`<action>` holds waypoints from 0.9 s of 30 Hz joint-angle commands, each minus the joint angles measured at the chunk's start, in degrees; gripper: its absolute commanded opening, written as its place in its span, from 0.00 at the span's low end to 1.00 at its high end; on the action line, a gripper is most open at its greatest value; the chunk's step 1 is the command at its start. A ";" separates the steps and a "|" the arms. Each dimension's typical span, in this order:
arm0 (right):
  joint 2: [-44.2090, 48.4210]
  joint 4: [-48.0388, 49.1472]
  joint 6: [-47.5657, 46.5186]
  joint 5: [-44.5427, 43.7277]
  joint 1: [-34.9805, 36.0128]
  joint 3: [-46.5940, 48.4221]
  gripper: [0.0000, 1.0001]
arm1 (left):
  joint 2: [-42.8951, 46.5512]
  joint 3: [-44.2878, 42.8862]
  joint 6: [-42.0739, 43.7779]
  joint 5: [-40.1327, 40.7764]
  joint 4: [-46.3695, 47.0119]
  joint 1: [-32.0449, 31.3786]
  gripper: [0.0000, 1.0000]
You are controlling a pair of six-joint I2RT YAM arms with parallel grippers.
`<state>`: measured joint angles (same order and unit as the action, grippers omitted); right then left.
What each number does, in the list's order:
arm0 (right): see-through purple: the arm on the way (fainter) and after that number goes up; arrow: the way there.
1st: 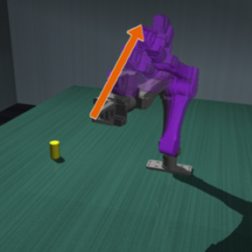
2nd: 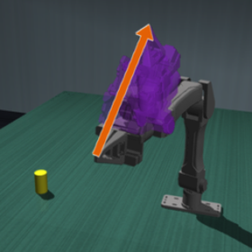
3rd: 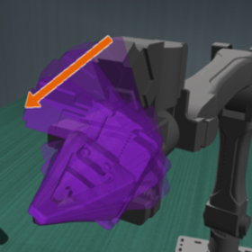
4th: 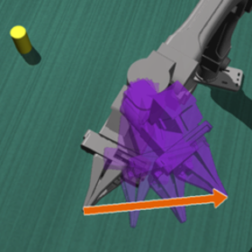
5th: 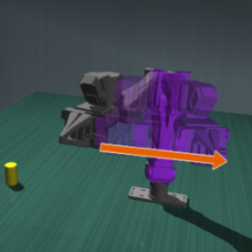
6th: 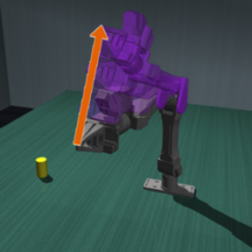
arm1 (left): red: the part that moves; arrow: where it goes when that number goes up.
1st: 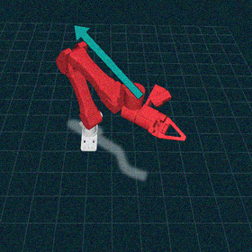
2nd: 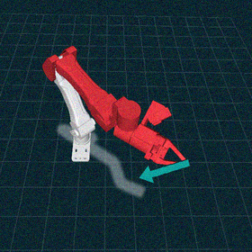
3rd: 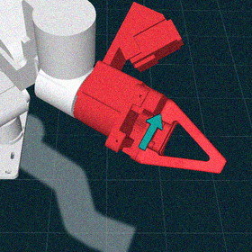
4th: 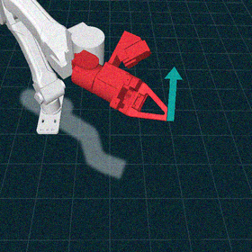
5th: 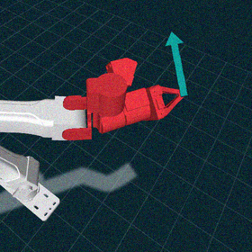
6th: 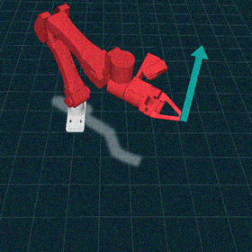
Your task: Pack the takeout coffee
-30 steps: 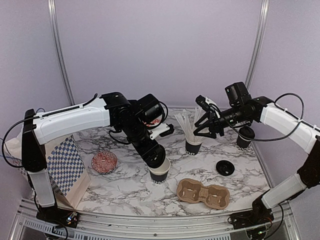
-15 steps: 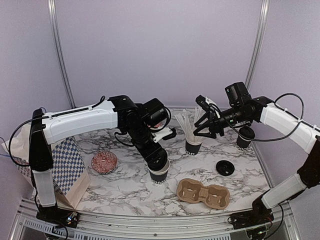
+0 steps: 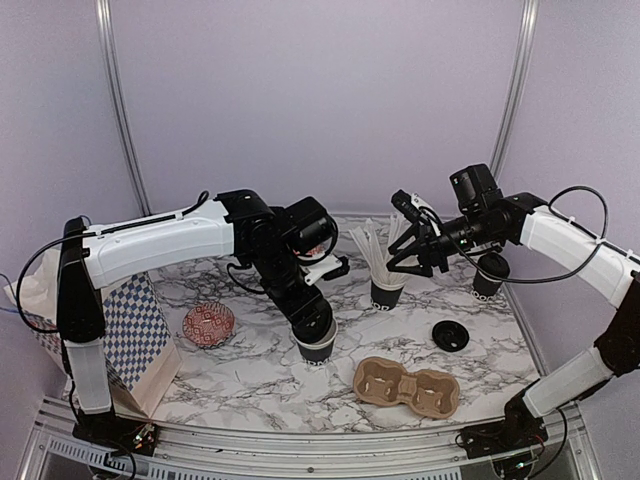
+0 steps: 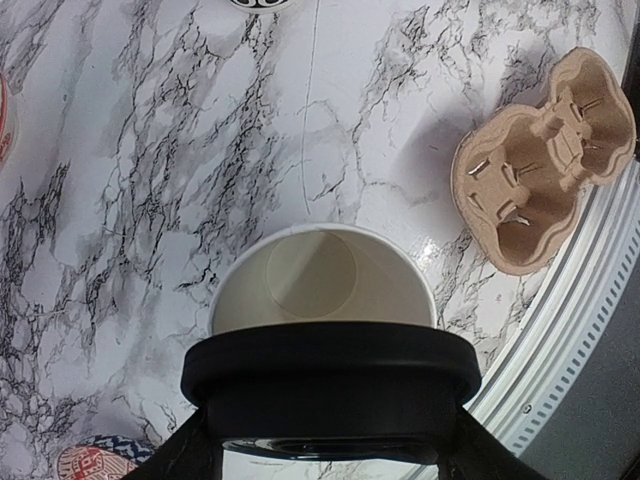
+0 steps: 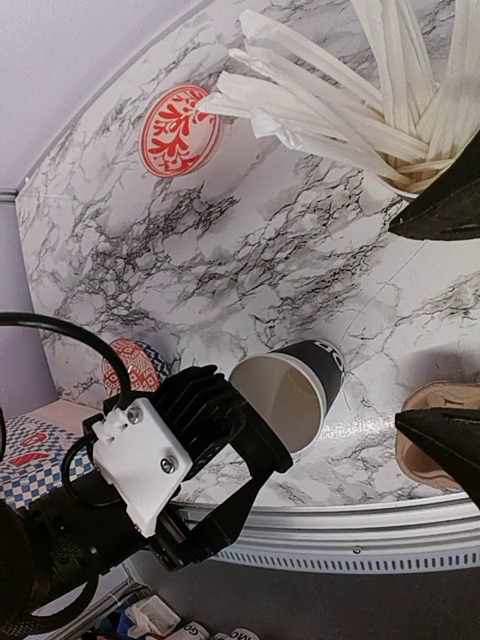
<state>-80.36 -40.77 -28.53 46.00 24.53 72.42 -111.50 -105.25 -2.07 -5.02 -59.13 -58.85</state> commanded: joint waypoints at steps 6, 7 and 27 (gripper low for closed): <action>-0.32 -0.37 -0.17 1.06 0.42 0.50 0.55 | 3.37 -1.33 -1.38 0.95 -2.95 0.29 0.63; -0.38 -0.31 -0.17 1.17 0.43 0.45 0.55 | 3.41 -1.20 -1.55 1.21 -3.01 0.31 0.63; -0.23 -0.80 -0.63 1.10 0.47 -0.25 0.55 | -1.08 -3.55 -1.02 0.71 -3.18 0.31 0.63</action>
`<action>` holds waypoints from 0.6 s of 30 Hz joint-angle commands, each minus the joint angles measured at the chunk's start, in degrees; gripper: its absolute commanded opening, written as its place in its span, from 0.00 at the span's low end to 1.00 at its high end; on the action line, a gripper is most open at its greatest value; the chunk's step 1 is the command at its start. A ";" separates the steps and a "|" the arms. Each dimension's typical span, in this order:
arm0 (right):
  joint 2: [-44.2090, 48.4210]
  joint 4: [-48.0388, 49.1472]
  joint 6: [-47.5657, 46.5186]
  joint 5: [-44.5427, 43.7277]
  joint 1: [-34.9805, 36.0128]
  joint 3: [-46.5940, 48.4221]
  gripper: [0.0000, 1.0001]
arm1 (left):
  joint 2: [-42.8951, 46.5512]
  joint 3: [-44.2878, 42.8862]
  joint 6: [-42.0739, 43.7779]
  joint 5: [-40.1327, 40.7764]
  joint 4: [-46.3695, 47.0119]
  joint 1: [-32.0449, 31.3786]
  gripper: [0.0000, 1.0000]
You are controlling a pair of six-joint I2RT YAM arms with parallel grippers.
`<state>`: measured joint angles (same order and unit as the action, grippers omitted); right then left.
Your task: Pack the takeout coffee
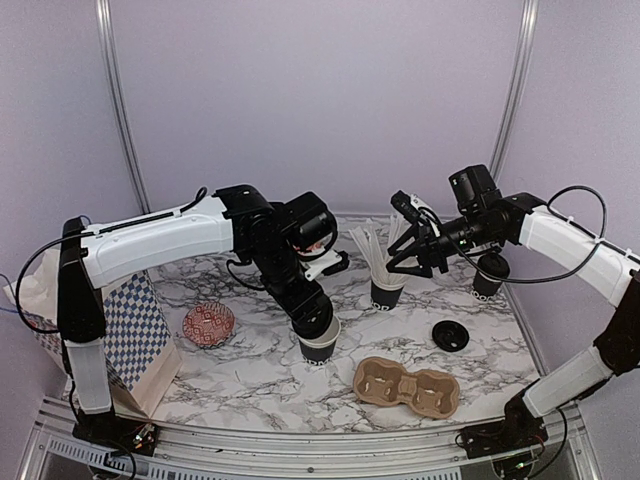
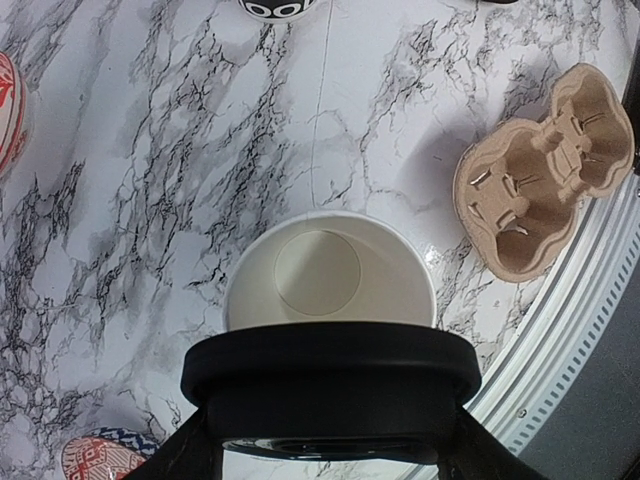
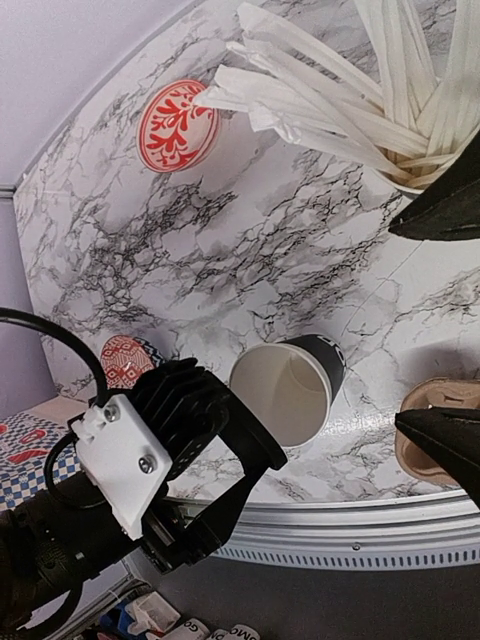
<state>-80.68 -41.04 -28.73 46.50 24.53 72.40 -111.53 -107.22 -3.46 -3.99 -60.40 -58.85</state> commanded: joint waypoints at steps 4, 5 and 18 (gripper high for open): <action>-0.23 -0.51 -0.44 0.86 0.43 -0.15 0.55 | -0.08 -1.56 -0.27 -0.70 -2.16 0.31 0.63; -0.32 -0.47 -0.52 0.91 0.43 -0.11 0.55 | 0.25 -1.39 -0.43 -0.84 -2.25 0.36 0.63; -0.75 -0.70 -0.37 1.15 0.51 0.37 0.55 | -1.14 -1.15 0.03 -0.69 -2.78 0.31 0.63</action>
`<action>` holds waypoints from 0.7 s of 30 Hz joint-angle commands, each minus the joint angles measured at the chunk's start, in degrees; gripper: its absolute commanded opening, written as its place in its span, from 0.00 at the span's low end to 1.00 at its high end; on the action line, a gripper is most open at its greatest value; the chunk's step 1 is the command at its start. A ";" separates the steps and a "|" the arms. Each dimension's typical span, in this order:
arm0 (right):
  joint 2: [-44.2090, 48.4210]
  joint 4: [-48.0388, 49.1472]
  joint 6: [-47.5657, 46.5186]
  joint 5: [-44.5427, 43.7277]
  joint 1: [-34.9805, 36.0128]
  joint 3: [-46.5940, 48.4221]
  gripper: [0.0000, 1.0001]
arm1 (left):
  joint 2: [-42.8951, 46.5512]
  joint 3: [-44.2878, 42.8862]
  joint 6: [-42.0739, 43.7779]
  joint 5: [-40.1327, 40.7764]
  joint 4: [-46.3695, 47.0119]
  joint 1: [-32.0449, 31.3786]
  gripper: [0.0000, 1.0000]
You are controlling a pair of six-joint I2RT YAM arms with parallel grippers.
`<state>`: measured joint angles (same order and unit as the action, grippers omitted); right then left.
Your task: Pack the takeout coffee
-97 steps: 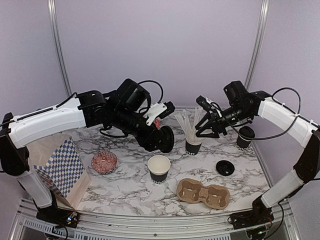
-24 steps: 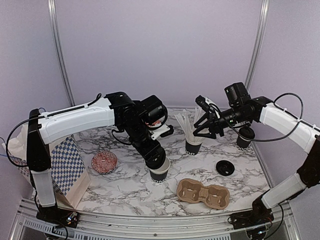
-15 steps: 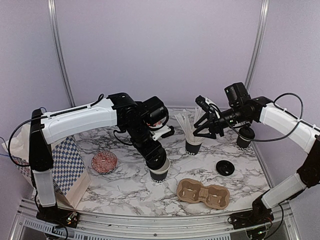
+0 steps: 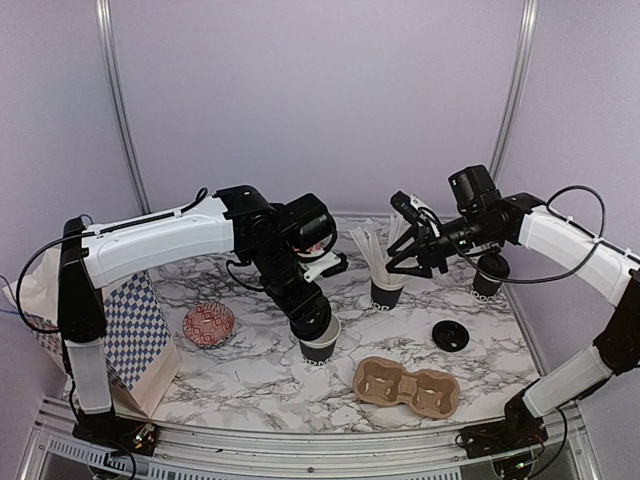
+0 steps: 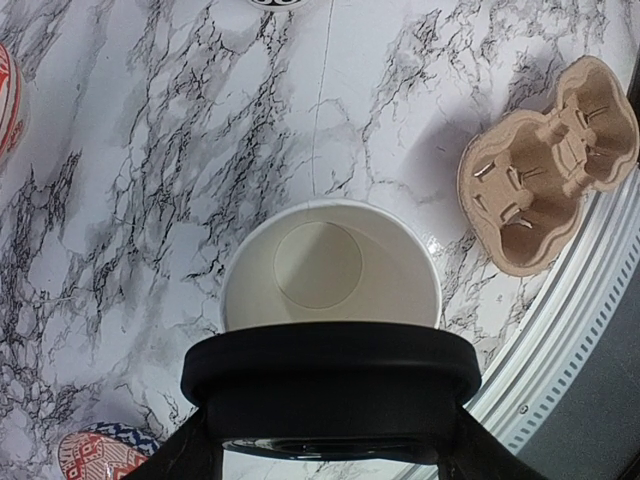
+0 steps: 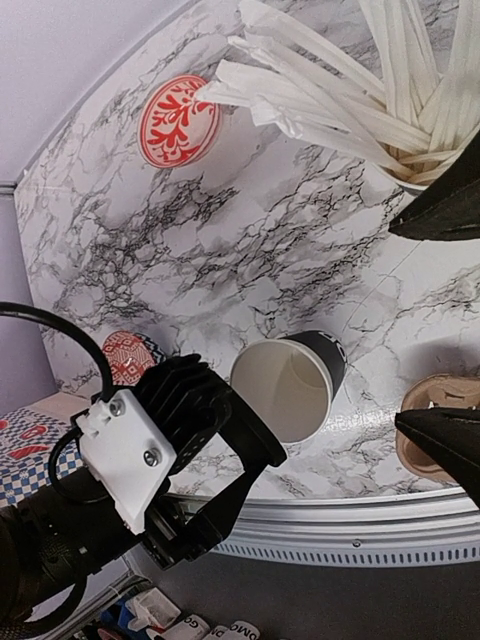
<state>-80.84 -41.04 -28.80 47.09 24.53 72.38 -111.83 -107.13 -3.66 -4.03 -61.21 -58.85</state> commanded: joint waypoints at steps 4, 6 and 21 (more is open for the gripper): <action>-0.30 -0.88 -0.55 0.19 0.56 0.12 0.55 | -1.80 -1.91 0.49 -0.94 -1.74 0.31 0.63; -0.29 -0.86 -0.64 0.11 0.49 -0.04 0.55 | -2.22 -2.07 0.59 -1.30 -1.64 0.31 0.63; -0.99 -0.92 -1.00 0.46 0.51 0.00 0.55 | -5.69 -4.31 -0.11 -0.79 -1.15 0.31 0.77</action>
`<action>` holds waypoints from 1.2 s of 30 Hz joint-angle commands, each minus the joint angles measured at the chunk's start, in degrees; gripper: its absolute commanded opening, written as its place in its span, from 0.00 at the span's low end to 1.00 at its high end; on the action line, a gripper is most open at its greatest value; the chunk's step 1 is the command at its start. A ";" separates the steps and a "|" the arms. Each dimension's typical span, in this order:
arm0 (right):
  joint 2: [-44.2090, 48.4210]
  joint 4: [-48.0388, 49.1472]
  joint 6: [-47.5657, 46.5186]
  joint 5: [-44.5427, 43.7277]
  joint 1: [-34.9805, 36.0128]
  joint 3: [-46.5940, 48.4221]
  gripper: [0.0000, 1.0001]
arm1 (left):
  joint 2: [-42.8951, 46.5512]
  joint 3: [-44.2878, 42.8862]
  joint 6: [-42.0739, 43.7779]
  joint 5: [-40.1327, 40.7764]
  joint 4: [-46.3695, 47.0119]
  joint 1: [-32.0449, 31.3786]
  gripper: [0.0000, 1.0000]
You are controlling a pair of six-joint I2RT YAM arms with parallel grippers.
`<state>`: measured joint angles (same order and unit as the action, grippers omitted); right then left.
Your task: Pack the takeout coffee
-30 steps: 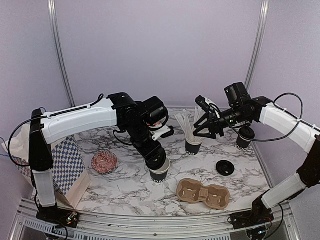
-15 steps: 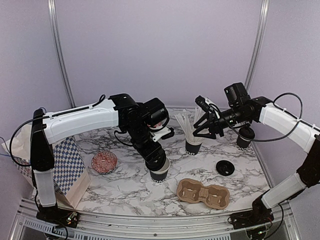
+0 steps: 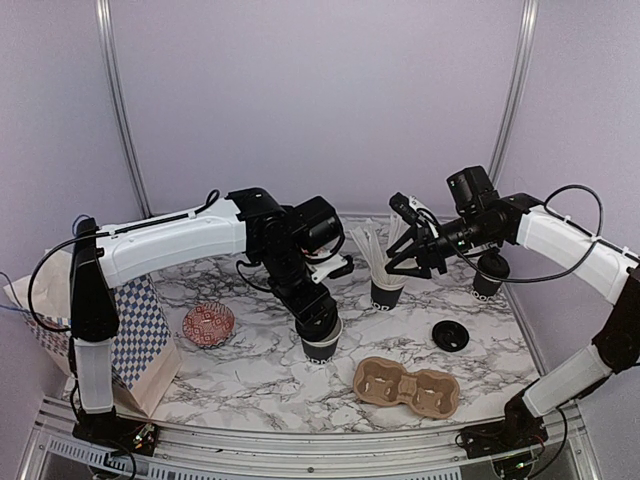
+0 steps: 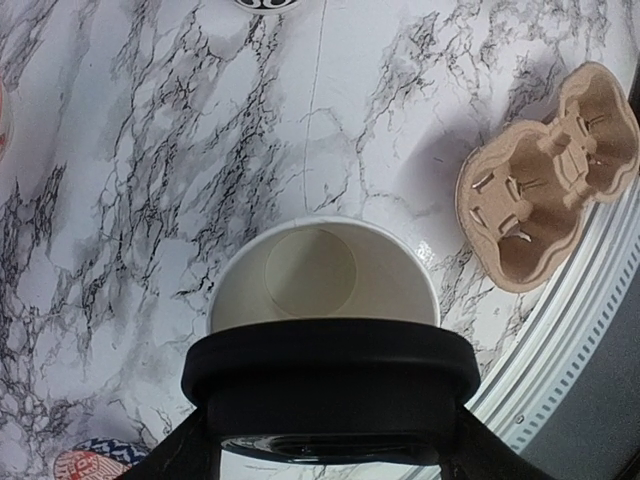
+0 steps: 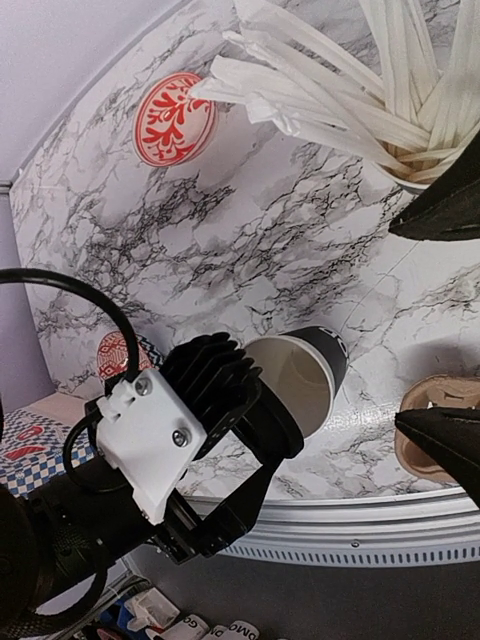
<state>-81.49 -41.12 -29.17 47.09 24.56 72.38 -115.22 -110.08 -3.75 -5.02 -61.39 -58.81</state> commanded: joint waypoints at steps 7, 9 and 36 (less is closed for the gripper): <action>-0.55 -2.63 -0.84 0.35 0.49 1.71 0.55 | -2.44 -4.29 -0.52 1.66 -0.17 0.25 0.90; -0.75 -3.81 -1.20 -0.01 0.49 2.44 0.55 | -2.39 -5.19 -0.51 2.36 0.02 0.26 0.91; -0.81 -2.02 7.60 -1.98 3.26 3.37 0.72 | 14.15 20.01 -18.98 5.28 23.70 2.53 0.76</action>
<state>-81.49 -42.46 -22.35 43.05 25.63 78.28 -103.48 -93.60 -18.48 1.89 -42.54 -56.73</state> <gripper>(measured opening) 0.743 0.775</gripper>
